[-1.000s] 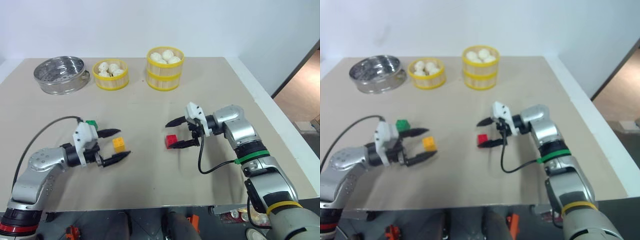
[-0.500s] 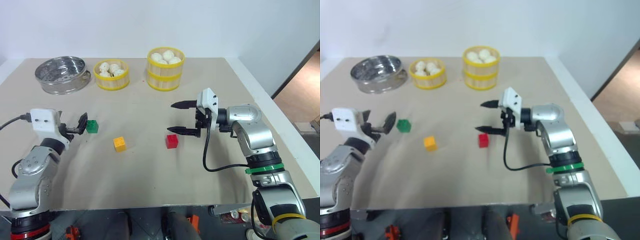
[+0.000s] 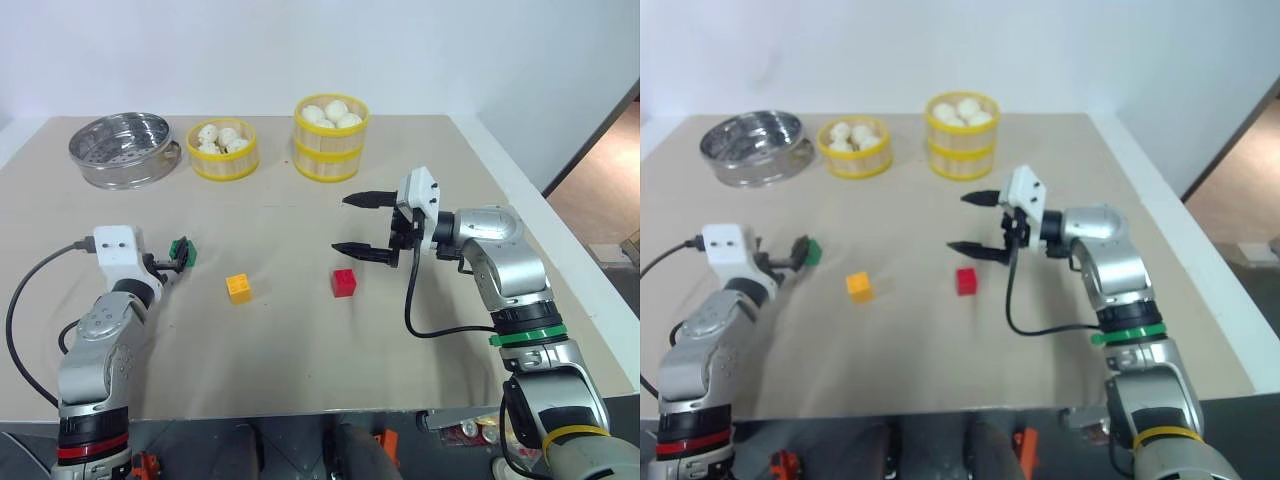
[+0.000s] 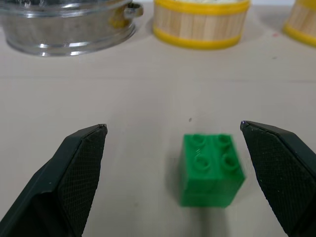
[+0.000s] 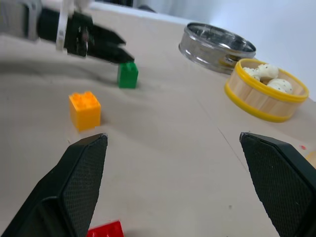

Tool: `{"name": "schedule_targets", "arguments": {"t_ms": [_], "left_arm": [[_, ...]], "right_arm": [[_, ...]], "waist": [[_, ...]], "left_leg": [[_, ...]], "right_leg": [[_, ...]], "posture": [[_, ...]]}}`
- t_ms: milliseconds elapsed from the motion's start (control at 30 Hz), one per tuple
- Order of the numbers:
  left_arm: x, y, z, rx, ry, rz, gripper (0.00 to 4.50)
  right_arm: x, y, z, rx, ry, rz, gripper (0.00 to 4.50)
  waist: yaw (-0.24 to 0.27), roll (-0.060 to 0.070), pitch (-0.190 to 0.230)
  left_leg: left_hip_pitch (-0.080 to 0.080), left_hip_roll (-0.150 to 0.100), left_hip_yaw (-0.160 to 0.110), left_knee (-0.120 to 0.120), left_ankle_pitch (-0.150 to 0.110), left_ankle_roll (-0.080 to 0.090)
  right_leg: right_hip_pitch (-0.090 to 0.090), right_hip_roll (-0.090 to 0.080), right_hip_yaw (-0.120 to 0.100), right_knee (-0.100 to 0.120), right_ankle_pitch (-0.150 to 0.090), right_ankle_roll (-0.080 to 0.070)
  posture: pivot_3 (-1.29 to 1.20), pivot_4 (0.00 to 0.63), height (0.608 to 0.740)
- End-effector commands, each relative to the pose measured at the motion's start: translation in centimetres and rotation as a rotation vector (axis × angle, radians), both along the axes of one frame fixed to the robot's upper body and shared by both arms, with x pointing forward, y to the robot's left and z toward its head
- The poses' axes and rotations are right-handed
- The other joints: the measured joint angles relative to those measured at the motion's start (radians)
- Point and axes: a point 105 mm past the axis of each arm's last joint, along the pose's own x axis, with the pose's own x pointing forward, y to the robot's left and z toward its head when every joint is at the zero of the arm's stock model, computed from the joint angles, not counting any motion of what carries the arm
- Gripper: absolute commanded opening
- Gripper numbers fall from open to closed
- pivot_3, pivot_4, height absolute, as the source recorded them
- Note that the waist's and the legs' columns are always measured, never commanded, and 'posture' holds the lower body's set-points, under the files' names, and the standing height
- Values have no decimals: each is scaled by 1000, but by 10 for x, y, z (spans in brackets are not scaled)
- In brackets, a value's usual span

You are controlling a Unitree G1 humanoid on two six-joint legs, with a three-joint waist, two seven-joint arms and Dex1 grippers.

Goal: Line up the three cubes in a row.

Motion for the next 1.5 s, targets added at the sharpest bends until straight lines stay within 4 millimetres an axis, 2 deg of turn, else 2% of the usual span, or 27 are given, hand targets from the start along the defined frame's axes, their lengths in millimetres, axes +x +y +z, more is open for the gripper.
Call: {"name": "schedule_targets", "arguments": {"t_ms": [33, 167, 333, 633, 733, 967, 1167, 1233, 1300, 1367, 1500], "left_arm": [[5, -3, 3, 11, -8, 5, 4500], [9, -10, -2, 12, 11, -29, 4500], [10, -10, -4, 21, 14, -29, 4500], [11, -1, -6, 25, 23, -1, 4500], [13, -3, -7, 23, 18, -19, 3705], [17, 0, -11, 21, 31, -15, 1312], [13, 9, -10, 69, 55, -47, 1307], [10, 10, 1, 139, 37, -126, 1307], [2, -4, 27, 168, -47, -368, 1307], [-6, -10, 39, 214, -77, -509, 1307], [-18, -38, 74, 371, -112, -890, 1307]], "right_arm": [[-8, 4, 18, 36, -50, 34, 4462], [-24, 13, 18, 82, 68, 141, 4462], [-31, 13, 9, 13, 71, 160, 4462], [-25, 13, 7, 20, 19, 112, 4462], [-22, 14, 7, 16, 3, 101, 4500], [-18, 15, 9, 17, -28, 90, 4500], [-16, 16, 13, 13, -62, 79, 4500], [-16, 16, 14, 12, -68, 82, 4500], [-17, 16, 16, 6, -71, 90, 4500], [-18, 16, 17, 4, -72, 92, 4500], [-14, 15, 20, -9, -89, 88, 4500]], "waist": [[0, 0, 0], [0, 0, 0], [0, 0, 0], [0, 0, 0], [0, 0, 0], [0, 0, 0], [0, 0, 0], [-1, 0, 0], [-1, 0, 0], [0, 0, 0], [2, 0, 0]], "left_leg": [[0, 0, 0, 0, 0, 0], [0, 0, 0, 0, 0, 0], [0, 0, -1, 0, 0, 0], [0, 0, 0, 0, 0, 0], [-1, 0, 0, 0, 0, 0], [-1, 0, 0, 0, 0, 0], [-1, 0, 0, -1, 0, 0], [-1, 0, 0, -1, 0, 0], [-1, 0, 0, -2, 0, 0], [-1, 0, 0, -3, 0, 0], [-2, 0, 0, -4, 0, -1]], "right_leg": [[0, 0, 0, 0, 0, 0], [0, 0, 0, 0, 0, 0], [0, 0, 0, -1, 0, 0], [0, 0, -1, -1, 0, 0], [0, 0, -1, -2, 0, 0], [0, 0, -1, -2, 0, 0], [0, 0, -1, -2, 0, 0], [0, 0, -1, -2, 0, 0], [-1, 0, -1, -2, 0, 0], [-2, 0, -2, -3, -1, -2], [-3, -1, -3, -4, -3, -6]], "posture": [[0, 150, 740], [0, 150, 740], [0, 150, 740], [0, 150, 740], [0, 150, 740], [0, 150, 740], [0, 150, 740], [0, 150, 740], [0, 150, 740], [0, 150, 740], [0, 150, 740]]}}
